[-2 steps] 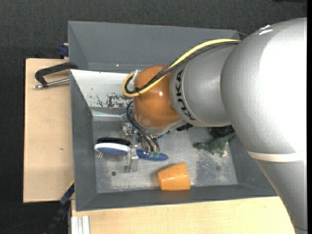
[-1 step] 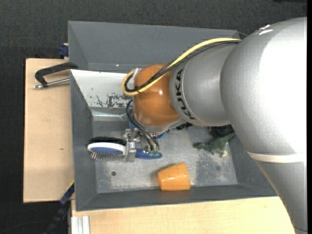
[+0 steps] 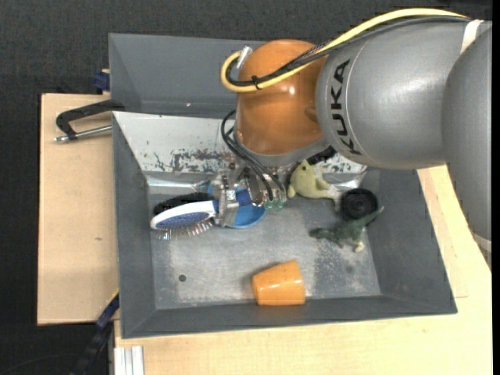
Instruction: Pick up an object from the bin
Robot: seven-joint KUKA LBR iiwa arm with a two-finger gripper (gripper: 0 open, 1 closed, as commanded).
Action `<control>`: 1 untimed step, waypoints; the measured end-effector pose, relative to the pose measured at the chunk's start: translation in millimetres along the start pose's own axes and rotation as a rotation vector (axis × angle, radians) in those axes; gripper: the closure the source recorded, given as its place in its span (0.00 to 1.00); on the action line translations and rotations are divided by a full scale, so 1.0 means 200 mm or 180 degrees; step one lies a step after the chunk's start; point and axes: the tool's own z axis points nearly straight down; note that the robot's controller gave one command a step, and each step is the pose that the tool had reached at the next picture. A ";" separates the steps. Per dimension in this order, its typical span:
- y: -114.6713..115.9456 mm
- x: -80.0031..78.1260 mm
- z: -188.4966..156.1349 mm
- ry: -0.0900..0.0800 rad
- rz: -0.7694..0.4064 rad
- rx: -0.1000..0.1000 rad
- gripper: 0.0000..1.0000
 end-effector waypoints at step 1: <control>0.01 -0.10 -0.54 0.0005 -0.1147 -0.0003 1.00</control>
Offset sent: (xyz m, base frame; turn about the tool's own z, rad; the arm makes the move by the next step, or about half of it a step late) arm 0.0168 0.0024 0.1055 -0.3600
